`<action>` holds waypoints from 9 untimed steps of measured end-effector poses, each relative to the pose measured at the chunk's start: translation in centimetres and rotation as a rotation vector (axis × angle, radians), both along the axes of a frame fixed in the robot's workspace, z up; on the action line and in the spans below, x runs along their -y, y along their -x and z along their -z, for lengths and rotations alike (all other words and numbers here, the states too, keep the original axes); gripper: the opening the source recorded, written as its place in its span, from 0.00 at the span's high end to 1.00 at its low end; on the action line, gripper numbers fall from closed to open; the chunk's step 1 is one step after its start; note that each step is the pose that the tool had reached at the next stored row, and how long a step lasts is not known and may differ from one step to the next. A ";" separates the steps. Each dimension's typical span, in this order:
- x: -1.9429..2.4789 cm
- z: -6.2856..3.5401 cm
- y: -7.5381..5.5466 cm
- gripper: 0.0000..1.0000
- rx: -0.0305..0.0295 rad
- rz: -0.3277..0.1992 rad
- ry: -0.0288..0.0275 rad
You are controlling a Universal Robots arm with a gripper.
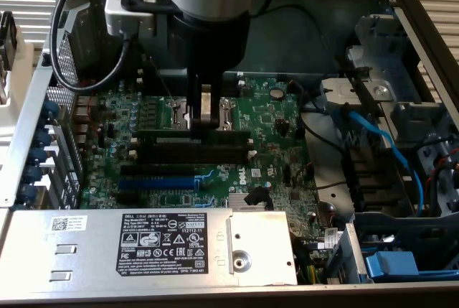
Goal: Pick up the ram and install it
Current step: 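Insert the ram into the slot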
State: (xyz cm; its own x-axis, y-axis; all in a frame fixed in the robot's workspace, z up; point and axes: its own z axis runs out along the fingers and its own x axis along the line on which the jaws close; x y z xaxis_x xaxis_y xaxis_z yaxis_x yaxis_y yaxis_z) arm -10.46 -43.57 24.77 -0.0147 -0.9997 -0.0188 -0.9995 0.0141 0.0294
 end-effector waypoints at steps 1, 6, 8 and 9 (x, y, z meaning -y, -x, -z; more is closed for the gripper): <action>0.00 0.00 0.0 0.88 -0.0001 0.000 0.0015; 0.00 0.04 0.0 0.88 0.0000 0.000 0.0052; 0.01 0.06 0.0 0.88 -0.0001 0.000 0.0064; 0.01 0.09 0.0 0.88 0.0001 0.000 0.0073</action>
State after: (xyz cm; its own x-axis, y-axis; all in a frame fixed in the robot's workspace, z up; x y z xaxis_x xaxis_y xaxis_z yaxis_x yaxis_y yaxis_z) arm -10.46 -43.57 24.68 -0.0148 -0.9998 -0.0115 -0.9995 0.0144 0.0292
